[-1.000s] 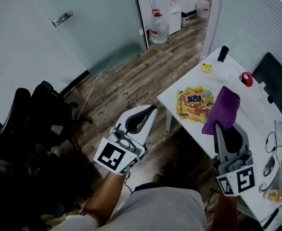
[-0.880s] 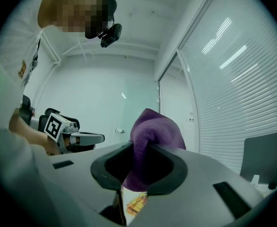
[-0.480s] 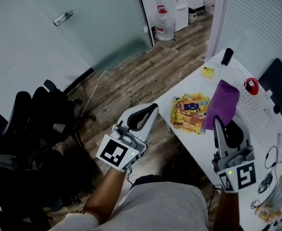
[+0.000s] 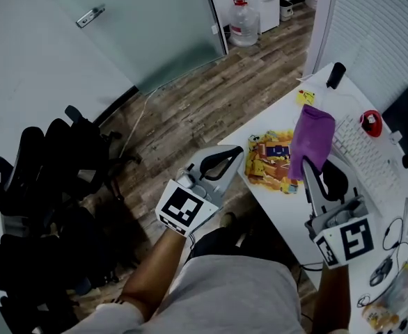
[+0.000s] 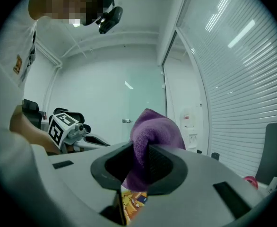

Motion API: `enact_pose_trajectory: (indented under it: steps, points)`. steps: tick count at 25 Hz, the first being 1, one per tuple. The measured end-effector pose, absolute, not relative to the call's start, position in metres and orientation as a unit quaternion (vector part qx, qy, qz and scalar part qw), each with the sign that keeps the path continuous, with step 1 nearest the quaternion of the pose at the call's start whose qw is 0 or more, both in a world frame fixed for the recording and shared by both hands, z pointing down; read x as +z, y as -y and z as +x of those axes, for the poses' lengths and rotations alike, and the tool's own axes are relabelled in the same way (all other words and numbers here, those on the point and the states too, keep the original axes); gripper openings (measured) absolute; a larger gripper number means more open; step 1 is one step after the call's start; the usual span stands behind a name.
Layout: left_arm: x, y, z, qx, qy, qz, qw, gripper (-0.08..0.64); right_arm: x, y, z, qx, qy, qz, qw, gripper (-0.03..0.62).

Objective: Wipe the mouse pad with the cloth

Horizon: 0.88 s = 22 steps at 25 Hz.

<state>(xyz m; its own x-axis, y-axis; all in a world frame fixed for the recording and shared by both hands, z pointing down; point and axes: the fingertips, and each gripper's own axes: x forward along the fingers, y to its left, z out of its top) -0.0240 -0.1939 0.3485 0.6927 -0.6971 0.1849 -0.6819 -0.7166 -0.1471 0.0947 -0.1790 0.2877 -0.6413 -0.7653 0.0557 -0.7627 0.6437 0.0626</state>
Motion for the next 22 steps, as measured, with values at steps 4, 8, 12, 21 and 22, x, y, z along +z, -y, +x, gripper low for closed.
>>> enact_pose_trajectory:
  steps: [4, 8, 12, 21, 22]
  points:
    - [0.386, 0.201, -0.012, -0.184, -0.327, -0.927, 0.023, 0.017, 0.299, 0.192, 0.081, -0.004, 0.910, 0.409, 0.066, 0.071]
    - [0.424, 0.205, -0.010, -0.250, -0.285, -0.925, -0.011, 0.017, 0.307, 0.203, 0.064, 0.006, 0.910, 0.405, 0.085, 0.071]
    - [0.459, 0.208, -0.008, -0.311, -0.250, -0.916, -0.033, 0.017, 0.328, 0.217, 0.049, 0.017, 0.908, 0.398, 0.131, 0.071]
    - [0.513, 0.208, -0.004, -0.407, -0.177, -0.896, -0.029, 0.017, 0.408, 0.238, 0.016, 0.057, 0.888, 0.361, 0.280, 0.071]
    - [0.518, 0.208, -0.005, -0.413, -0.172, -0.894, -0.031, 0.017, 0.416, 0.239, 0.012, 0.061, 0.886, 0.354, 0.293, 0.071]
